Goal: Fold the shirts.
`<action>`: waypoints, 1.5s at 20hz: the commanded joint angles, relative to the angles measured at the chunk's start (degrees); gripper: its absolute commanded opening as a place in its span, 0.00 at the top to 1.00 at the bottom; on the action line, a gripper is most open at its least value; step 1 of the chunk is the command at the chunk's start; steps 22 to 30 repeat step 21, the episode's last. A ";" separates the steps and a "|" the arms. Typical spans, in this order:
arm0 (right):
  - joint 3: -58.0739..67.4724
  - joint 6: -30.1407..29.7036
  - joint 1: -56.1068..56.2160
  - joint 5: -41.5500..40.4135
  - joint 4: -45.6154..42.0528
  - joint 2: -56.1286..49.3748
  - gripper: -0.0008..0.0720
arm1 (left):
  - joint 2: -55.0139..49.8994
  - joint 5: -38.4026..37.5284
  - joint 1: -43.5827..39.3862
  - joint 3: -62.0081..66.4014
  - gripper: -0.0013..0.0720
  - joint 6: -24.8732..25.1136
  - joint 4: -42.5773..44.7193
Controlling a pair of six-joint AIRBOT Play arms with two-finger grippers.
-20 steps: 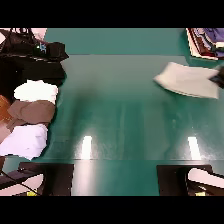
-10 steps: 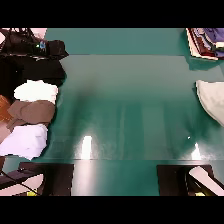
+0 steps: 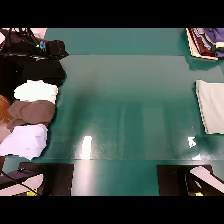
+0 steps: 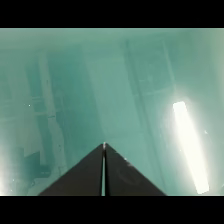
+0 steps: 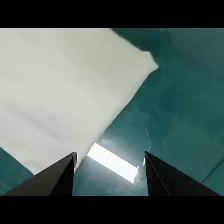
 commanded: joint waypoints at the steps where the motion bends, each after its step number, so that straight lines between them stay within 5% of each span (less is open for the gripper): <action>1: 6.19 -2.64 1.20 4.66 8.44 0.09 0.30 | -0.02 0.07 -0.02 0.00 0.94 0.02 0.02; 4: 6.29 -3.13 13.31 3.82 15.61 2.25 0.30 | -0.02 -0.04 0.00 0.00 0.94 0.00 0.07; 10: 6.29 -3.15 45.27 2.67 15.58 3.17 0.32 | 0.00 0.24 0.00 0.00 0.94 -0.02 -0.02; 13: 6.29 -3.91 57.77 0.24 15.52 3.17 0.61 | 0.00 0.24 -0.02 0.00 0.94 -0.02 -0.02; 15: 6.29 -5.73 63.71 -0.66 15.50 3.17 0.97 | 0.00 0.24 -0.02 0.00 0.94 -0.02 -0.02; 30: 6.29 -6.05 69.35 -2.34 15.69 3.17 0.97 | 0.00 0.24 -0.02 0.00 0.94 -0.02 -0.02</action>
